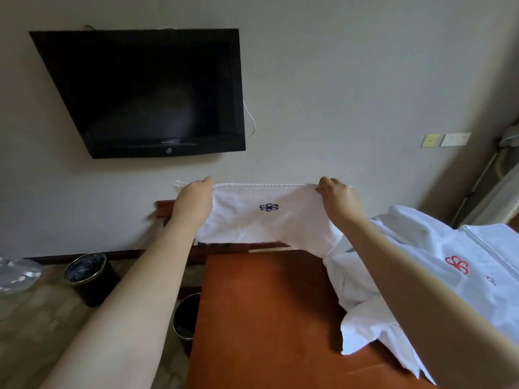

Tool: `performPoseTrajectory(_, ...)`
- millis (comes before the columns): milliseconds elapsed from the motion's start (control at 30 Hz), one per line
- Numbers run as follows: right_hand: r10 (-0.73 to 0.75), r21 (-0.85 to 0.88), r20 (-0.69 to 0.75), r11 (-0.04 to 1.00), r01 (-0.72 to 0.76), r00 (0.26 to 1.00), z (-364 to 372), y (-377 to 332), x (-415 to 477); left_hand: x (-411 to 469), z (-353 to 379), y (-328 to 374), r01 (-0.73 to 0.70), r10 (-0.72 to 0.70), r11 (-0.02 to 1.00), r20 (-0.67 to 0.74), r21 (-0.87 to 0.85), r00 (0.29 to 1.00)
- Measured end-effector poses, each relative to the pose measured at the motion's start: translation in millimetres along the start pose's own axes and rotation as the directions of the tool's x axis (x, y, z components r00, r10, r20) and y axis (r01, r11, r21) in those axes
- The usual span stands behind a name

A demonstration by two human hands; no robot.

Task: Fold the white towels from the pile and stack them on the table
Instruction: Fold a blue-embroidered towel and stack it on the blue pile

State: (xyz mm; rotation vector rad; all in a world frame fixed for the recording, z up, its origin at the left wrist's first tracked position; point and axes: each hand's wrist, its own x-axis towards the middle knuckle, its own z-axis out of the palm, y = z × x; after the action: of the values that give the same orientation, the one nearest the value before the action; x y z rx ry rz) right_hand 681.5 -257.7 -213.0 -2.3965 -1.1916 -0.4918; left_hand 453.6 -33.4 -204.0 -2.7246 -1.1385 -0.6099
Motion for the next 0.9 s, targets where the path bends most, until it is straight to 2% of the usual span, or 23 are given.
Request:
performPoseTrajectory(333,0.045,0.099,0.021,0.994,-0.047,0.999,8.2,12.3,16.3,12.1,-1.9,7.3,0.000,0.001,1.000,0.058,-0.019,0.998)
performPoseTrajectory(467,0.014,0.101,0.023,0.995,-0.016,1.000,31.1,16.7,24.3,24.9,20.0,4.0,0.014,-0.017,1.000,0.114,0.023,0.993)
performPoseTrajectory(567,0.030,0.041,0.037,0.999,-0.032,0.999,52.1,18.8,36.9,39.1,41.9,0.5,0.019,-0.029,0.997,0.136,0.070,0.990)
performPoseTrajectory(667,0.019,0.083,0.041,0.996,-0.023,0.999,71.6,17.0,53.4,55.1,62.7,-4.7,0.039,-0.061,0.990,0.166,0.135,0.984)
performPoseTrajectory(800,0.015,0.110,-0.017,0.994,-0.013,1.000,90.7,13.3,68.0,69.8,82.3,-10.9,0.095,-0.117,0.986,0.156,0.136,0.981)
performPoseTrajectory(900,0.027,0.076,0.010,0.997,-0.028,1.000,104.8,15.4,61.4,60.1,95.2,-11.8,0.097,-0.117,0.986,0.155,0.134,0.981)
